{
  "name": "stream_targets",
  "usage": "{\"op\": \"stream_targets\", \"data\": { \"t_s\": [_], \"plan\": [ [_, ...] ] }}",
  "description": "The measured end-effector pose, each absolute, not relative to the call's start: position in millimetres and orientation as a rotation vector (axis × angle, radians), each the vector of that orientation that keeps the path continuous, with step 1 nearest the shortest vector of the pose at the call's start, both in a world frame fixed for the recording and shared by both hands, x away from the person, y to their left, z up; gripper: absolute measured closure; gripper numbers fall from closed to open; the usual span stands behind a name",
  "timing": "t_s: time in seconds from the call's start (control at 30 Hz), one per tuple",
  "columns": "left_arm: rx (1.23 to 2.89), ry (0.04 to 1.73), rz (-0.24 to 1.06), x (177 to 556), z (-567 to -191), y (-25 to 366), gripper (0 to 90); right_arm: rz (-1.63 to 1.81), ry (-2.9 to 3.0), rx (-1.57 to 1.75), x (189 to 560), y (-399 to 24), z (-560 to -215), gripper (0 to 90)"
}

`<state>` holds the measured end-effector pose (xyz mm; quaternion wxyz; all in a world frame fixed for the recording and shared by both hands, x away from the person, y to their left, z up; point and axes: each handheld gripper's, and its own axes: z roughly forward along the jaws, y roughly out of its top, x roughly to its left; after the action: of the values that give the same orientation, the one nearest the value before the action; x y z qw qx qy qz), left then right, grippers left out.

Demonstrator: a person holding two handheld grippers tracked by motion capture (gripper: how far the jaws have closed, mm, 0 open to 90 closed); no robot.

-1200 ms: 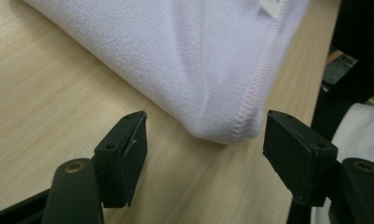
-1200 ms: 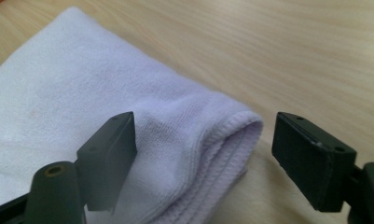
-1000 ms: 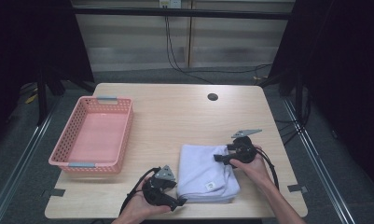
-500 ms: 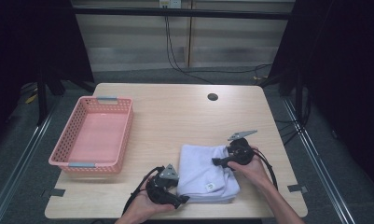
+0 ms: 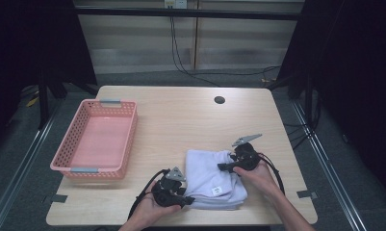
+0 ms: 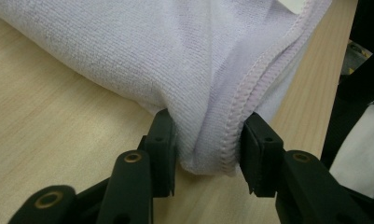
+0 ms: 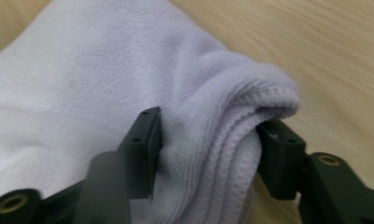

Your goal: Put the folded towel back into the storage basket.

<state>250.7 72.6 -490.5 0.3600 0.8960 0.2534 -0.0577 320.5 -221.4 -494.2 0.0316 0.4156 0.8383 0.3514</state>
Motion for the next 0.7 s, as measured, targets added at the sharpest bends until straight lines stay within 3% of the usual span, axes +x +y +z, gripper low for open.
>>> {"op": "stream_targets", "data": {
  "t_s": [0.27, 0.7],
  "plan": [
    [2.289, 0.662, -0.152, 252, -488, 74, 67.3, 1.171, 2.561, 1.325, 322, -227, -496, 64.7],
    [2.196, 0.626, -0.18, 256, -470, 75, 69.2, 1.186, 2.483, 1.343, 321, -230, -479, 68.2]
  ]
}}
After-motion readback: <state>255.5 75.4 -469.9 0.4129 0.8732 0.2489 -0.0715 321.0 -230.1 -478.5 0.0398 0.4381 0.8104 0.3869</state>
